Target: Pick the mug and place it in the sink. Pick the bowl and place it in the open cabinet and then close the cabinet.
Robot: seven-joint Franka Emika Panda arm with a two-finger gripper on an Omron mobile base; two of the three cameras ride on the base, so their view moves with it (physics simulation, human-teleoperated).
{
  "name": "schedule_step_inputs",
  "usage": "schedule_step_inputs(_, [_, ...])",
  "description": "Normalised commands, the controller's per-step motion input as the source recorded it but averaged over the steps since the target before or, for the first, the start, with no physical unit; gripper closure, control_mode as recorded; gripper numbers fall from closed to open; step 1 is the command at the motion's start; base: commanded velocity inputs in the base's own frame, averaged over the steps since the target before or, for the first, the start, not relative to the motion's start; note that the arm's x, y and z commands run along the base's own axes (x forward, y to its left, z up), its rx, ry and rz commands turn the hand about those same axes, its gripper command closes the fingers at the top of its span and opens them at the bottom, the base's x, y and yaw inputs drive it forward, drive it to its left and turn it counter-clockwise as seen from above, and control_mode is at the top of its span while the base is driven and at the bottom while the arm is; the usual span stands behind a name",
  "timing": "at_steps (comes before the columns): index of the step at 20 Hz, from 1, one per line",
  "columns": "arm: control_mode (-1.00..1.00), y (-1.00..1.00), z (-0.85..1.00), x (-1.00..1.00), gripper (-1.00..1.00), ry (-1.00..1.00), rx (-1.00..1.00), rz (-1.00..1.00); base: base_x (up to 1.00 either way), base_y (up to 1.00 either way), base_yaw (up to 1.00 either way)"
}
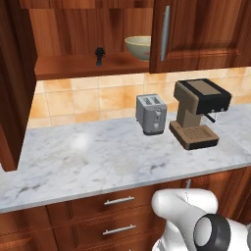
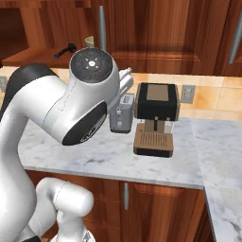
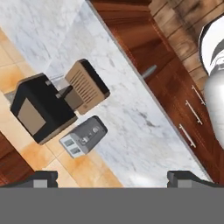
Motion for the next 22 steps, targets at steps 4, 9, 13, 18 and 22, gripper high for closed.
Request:
schedule_step_inputs(4, [-1.0,0.12,0.0,-0.57,-1.0,0.0,0.0,0.12,0.0,0.0,0.0])
schedule_step_inputs(9, [-1.0,0.59,0.02,-0.28,-1.0,0.0,-0.04,0.06,0.0,0.0,0.0])
schedule_step_inputs(13, [-1.0,0.73,-0.01,-0.21,-1.0,0.0,-0.04,0.04,0.0,0.0,0.0])
schedule_step_inputs(18, [-1.0,1.0,-0.19,-0.01,-1.0,0.0,-0.09,0.09,0.0,0.0,0.0])
schedule_step_inputs(22, [-1.0,0.98,-0.37,0.17,-1.0,0.0,-0.05,0.08,0.0,0.0,0.0])
